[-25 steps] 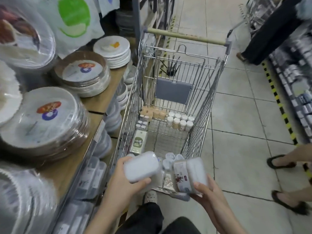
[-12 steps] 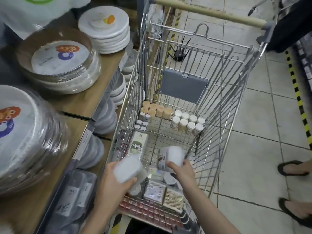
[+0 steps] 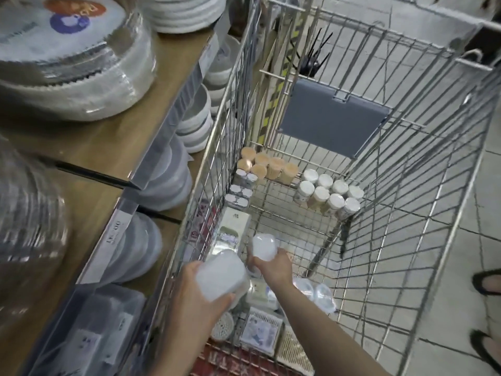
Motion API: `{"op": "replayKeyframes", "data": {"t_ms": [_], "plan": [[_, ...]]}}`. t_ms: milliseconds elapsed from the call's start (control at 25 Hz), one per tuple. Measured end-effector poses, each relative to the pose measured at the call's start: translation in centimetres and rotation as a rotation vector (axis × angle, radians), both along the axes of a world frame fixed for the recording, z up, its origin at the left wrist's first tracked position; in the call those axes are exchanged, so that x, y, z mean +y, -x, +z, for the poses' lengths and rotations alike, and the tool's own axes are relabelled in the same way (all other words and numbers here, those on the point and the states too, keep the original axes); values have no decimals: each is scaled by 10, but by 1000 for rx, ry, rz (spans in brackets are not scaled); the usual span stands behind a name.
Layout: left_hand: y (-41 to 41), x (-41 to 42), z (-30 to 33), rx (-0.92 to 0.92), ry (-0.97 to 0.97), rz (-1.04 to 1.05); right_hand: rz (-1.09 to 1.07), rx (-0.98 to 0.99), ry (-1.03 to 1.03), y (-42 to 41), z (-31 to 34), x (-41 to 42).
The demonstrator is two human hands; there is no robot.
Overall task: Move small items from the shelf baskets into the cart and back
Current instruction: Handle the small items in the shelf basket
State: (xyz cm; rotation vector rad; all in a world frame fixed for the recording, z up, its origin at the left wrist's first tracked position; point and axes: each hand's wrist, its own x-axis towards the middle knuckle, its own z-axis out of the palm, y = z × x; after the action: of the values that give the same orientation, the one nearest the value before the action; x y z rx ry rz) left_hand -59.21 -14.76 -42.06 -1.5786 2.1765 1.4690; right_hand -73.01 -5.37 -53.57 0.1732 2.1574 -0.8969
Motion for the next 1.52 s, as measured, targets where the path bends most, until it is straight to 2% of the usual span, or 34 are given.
{"op": "replayKeyframes", "data": {"t_ms": [240,360,440,520,600,680,760,880,1000,1080,1200,1280,1400,1520], "plan": [[1,-6,-25,24,33,-32,126,-87,-87,-12,-32,-6],[8,-10,-27,27,59,-62,191,-66,-78,-8,-25,1],[17,-12,-28,21,64,-89,61,-52,81,4,-6,5],[30,-14,-29,19,61,-143,-23,-121,387,19,16,12],[47,-15,-31,53,52,-214,132,-242,580,34,36,18],[64,-16,-33,101,30,-256,333,-270,612,47,52,21],[80,-18,-35,126,13,-298,401,-206,573,59,59,23],[96,-23,-41,167,-49,-353,371,-79,526,73,58,27],[95,-21,-56,128,-13,-397,115,82,424,79,45,27],[83,-11,-70,2,80,-540,-73,138,272,83,27,21],[62,3,-94,-180,163,-880,-107,127,61,77,-2,5],[53,3,-106,-261,199,-1016,-107,98,23,68,-15,-8],[45,-1,-114,-293,230,-1066,-118,45,31,60,-30,-22],[42,-1,-112,-271,197,-1066,-34,-69,64,58,-43,-31]]}}
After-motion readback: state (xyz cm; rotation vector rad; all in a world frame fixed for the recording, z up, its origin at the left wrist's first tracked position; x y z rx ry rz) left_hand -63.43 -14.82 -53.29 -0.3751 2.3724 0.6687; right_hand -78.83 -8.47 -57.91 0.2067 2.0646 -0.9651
